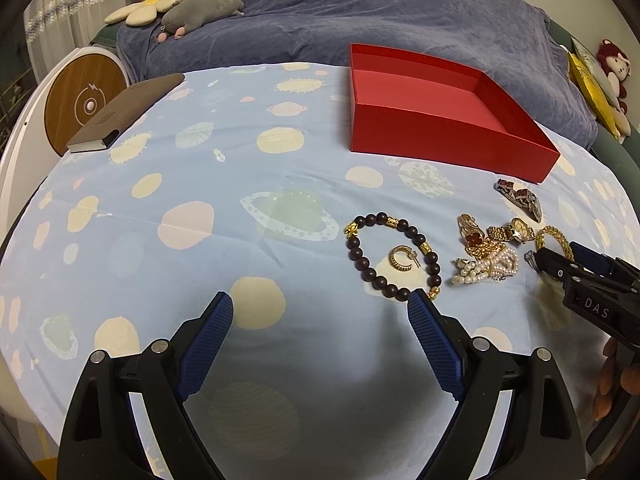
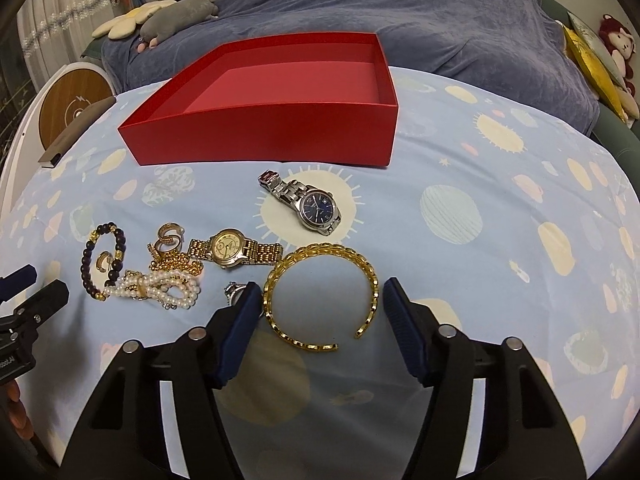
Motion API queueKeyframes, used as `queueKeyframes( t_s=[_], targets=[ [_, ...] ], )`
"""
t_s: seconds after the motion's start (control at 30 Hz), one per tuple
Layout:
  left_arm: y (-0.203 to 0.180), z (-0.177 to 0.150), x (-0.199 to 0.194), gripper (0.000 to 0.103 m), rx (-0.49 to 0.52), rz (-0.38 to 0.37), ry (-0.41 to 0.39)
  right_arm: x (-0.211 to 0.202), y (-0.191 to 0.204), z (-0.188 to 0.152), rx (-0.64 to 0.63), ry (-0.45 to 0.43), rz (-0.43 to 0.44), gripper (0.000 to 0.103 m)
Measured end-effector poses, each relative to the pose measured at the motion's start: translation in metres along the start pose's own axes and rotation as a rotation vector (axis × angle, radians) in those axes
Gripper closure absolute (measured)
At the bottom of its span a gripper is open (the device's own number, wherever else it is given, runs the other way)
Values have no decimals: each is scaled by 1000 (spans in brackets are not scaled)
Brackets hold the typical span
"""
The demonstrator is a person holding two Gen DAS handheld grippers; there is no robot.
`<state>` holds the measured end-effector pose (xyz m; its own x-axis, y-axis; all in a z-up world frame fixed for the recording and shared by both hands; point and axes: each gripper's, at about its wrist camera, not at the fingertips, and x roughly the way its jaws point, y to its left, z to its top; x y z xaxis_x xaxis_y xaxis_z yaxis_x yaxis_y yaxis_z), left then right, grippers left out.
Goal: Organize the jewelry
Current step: 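Move the right gripper to the gold cuff bangle and close on it, then carry the gold bangle into the red box while the left gripper carries pearls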
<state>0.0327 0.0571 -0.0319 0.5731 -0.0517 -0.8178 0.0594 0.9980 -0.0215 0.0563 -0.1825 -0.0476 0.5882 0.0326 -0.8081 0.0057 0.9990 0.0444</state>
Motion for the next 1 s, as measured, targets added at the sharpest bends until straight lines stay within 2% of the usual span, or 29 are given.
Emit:
queueKeyframes(
  t_s=[0.27, 0.43, 0.63, 0.7, 1.0],
  targets=[
    [-14, 1, 6, 17, 20, 0, -2, -3, -5, 0, 26, 8, 23, 48],
    [-32, 3, -1, 17, 47, -58, -34, -15, -11, -2, 56, 1, 42, 48],
    [-66, 7, -1, 17, 147, -122, -65, -27, -22, -8, 69, -2, 53, 48],
    [-74, 8, 2, 28, 171, -136, -62, -30, -27, -10, 74, 0, 56, 48],
    [-92, 7, 21, 57, 206, -152, -19, -42, -29, -17, 60, -4, 82, 48]
  ],
)
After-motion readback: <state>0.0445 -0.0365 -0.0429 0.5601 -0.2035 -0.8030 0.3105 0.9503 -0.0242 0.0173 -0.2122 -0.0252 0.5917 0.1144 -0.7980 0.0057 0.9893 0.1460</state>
